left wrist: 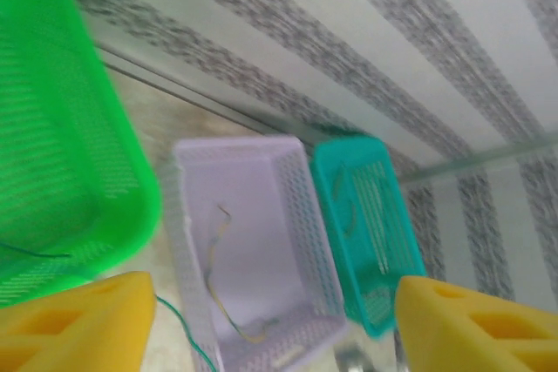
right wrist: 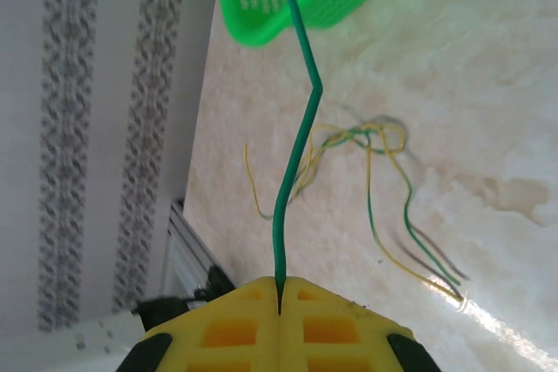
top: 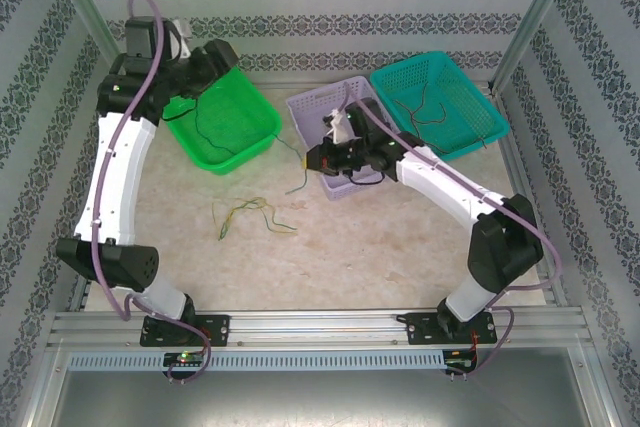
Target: Untangle the cables
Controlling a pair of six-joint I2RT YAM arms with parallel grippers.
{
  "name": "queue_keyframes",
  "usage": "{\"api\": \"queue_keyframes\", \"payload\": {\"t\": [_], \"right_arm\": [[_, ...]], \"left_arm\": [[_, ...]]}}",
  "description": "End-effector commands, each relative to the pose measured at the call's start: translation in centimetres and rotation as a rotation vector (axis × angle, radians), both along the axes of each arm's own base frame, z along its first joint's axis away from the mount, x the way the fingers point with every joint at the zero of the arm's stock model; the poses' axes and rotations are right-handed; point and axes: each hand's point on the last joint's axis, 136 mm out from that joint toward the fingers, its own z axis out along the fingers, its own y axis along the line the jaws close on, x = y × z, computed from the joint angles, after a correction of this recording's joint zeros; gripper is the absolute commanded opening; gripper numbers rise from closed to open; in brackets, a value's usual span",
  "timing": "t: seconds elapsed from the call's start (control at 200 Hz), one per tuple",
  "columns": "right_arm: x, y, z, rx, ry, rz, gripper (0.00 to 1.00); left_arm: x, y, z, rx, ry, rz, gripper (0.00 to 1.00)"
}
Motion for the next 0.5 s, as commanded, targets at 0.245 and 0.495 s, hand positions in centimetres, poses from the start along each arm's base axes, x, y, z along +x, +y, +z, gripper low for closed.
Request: {"api": "queue_keyframes", "payload": {"t": [0.245, 0.495], "right_arm": [[4.5, -5.0, 5.7, 0.094, -0.033, -0.252, 0.0], [4.2, -6.0, 6.5, 0.121, 0.003, -0.252, 0.0]], "left_arm": [[-8.4, -14.7, -8.6, 0.174, 0.028, -0.643, 0.66], [-8.1, -17.0, -10.6, 0.333, -0.102, -0.76, 0.8]]}}
